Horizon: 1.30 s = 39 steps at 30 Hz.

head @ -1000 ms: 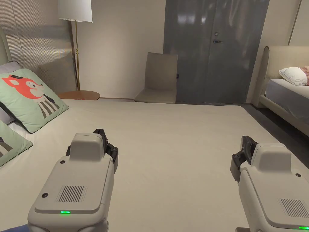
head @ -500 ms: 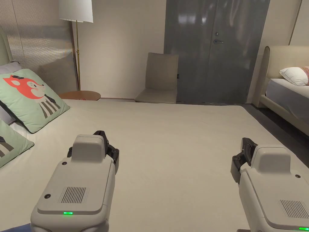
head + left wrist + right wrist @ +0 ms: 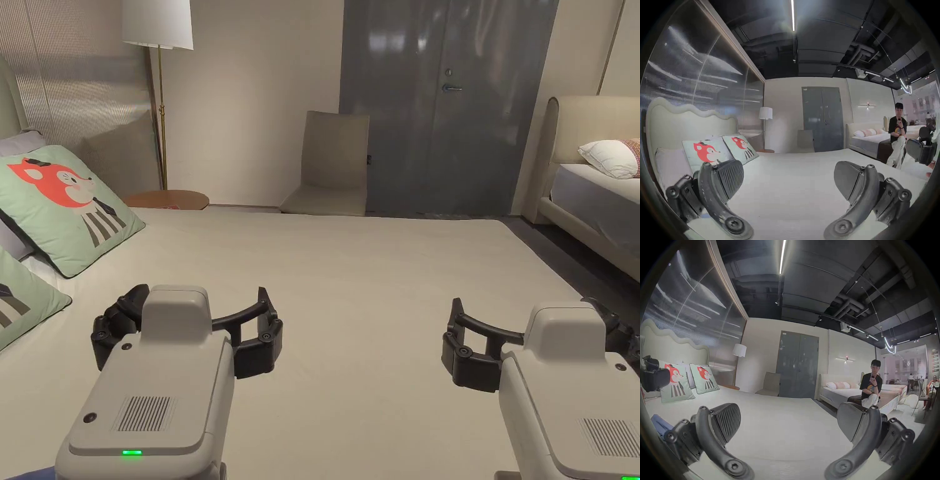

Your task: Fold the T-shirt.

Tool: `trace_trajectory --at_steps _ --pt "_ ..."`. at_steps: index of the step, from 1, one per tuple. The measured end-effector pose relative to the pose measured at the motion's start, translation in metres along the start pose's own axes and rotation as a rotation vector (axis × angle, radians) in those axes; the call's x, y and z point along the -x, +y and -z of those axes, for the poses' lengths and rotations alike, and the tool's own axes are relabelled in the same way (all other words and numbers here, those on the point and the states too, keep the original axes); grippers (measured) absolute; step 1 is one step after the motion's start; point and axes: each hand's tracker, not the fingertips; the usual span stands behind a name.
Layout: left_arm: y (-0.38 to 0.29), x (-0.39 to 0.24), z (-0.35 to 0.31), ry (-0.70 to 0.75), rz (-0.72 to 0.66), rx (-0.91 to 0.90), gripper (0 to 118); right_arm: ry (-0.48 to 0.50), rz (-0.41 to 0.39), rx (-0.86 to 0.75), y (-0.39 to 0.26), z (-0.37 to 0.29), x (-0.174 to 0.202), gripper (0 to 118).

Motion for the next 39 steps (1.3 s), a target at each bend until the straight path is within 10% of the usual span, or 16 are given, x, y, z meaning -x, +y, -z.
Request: trace_trajectory --at_steps 39 --pt "-0.0023 0.0043 -0.0038 0.046 -0.016 -0.069 111 -0.017 0.054 0.067 0.0011 0.0059 -0.0032 117"
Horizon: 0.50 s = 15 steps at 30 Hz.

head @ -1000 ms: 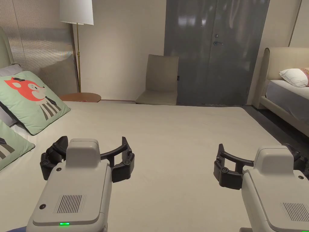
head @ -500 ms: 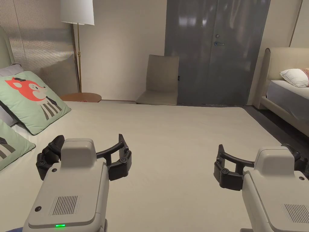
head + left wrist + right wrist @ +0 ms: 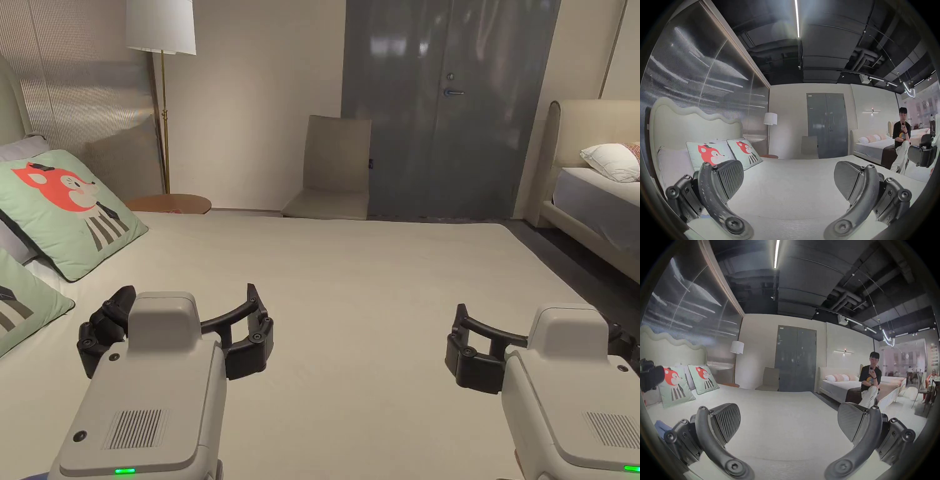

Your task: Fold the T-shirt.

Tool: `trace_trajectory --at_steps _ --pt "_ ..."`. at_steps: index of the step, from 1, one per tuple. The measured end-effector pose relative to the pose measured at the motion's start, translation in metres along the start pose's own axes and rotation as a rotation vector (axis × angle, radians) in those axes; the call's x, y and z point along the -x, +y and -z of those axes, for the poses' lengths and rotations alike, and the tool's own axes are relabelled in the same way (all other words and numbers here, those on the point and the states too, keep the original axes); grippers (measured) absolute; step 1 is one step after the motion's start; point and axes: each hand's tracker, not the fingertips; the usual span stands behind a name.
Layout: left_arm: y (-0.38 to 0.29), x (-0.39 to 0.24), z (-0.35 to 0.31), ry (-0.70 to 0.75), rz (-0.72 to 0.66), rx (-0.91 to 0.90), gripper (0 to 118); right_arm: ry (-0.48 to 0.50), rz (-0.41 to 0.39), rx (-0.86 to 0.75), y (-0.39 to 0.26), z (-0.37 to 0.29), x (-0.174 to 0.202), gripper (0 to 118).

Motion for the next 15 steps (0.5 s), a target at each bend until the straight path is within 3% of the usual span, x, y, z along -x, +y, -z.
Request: trace_trajectory --at_steps 5,7,10,15 --pt "0.0 0.0 0.001 0.0 0.005 0.005 111 -0.1 -0.056 -0.013 0.002 -0.002 0.004 117" --pt "0.0 -0.001 0.001 -0.001 0.003 0.004 111 -0.092 -0.059 -0.027 0.003 -0.003 0.003 117" --pt "0.001 -0.001 0.0 -0.003 0.001 0.006 111 -0.025 0.002 -0.004 0.004 -0.004 -0.003 117" --pt "0.001 -0.002 0.0 -0.005 0.004 0.007 111 -0.059 0.006 0.029 0.012 -0.007 -0.001 118"
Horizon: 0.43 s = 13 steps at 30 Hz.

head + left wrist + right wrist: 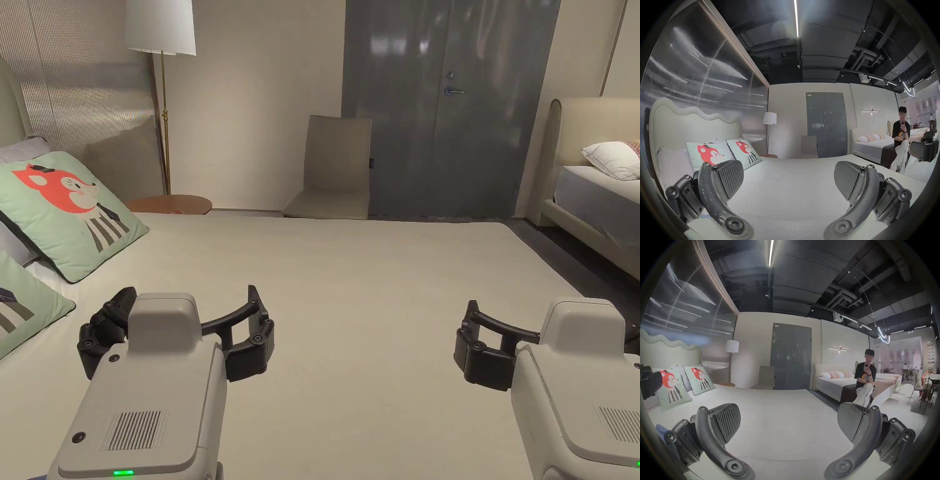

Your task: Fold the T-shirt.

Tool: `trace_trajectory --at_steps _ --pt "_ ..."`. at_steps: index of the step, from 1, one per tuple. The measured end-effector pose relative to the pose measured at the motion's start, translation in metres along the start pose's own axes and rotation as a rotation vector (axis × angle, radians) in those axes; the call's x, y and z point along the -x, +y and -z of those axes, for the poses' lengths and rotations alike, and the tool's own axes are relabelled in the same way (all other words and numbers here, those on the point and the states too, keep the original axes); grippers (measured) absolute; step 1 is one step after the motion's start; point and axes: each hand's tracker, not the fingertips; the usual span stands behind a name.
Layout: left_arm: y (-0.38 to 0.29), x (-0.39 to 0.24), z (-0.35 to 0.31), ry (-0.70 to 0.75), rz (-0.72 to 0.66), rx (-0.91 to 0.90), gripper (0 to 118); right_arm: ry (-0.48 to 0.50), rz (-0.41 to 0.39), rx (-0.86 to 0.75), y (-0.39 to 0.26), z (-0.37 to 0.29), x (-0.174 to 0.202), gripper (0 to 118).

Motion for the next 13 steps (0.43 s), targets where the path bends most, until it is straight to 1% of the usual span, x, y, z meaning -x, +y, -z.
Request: trace_trajectory --at_steps 1,3,4,5,7,13 --pt "0.0001 0.0002 -0.0002 -0.002 -0.001 0.002 111 -0.031 -0.031 -0.007 0.0012 -0.0017 0.0024 118" --pt "0.0003 0.0001 -0.0002 -0.003 -0.004 0.003 111 -0.053 -0.096 -0.01 0.0045 -0.0048 0.0063 118" --pt "0.0003 0.0 -0.0002 -0.003 -0.006 0.003 111 -0.026 -0.097 -0.026 0.0055 -0.0061 0.0055 118" --pt "0.0002 0.0001 -0.0001 -0.003 -0.007 0.003 111 -0.03 -0.097 -0.024 0.0058 -0.0065 0.0055 118" --pt "0.0005 -0.0004 -0.0001 -0.002 -0.006 0.006 111 0.003 -0.081 -0.025 0.0073 -0.0065 0.0035 118" --pt "0.0013 -0.0013 -0.0021 -0.01 -0.005 0.007 111 0.002 -0.057 -0.028 0.0092 -0.0094 0.0038 118"
